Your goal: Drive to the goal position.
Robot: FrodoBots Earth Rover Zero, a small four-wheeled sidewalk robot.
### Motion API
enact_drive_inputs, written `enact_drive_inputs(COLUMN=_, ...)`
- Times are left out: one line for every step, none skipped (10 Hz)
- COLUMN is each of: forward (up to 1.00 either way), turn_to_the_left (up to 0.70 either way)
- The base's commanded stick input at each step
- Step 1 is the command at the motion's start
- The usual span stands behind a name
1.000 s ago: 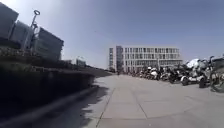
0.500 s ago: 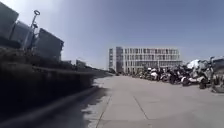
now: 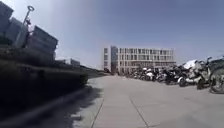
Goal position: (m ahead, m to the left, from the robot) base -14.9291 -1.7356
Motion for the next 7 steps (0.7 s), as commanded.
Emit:
enact_drive_inputs(forward=0.65, turn_to_the_left=-0.33)
enact_drive_inputs(forward=0.66, turn_to_the_left=-0.33)
enact_drive_inputs(forward=0.66, turn_to_the_left=-0.33)
enact_drive_inputs(forward=0.66, turn_to_the_left=-0.33)
enact_drive_inputs(forward=0.66, turn_to_the_left=-0.33)
enact_drive_inputs(forward=0.66, turn_to_the_left=-0.33)
enact_drive_inputs(forward=0.66, turn_to_the_left=-0.33)
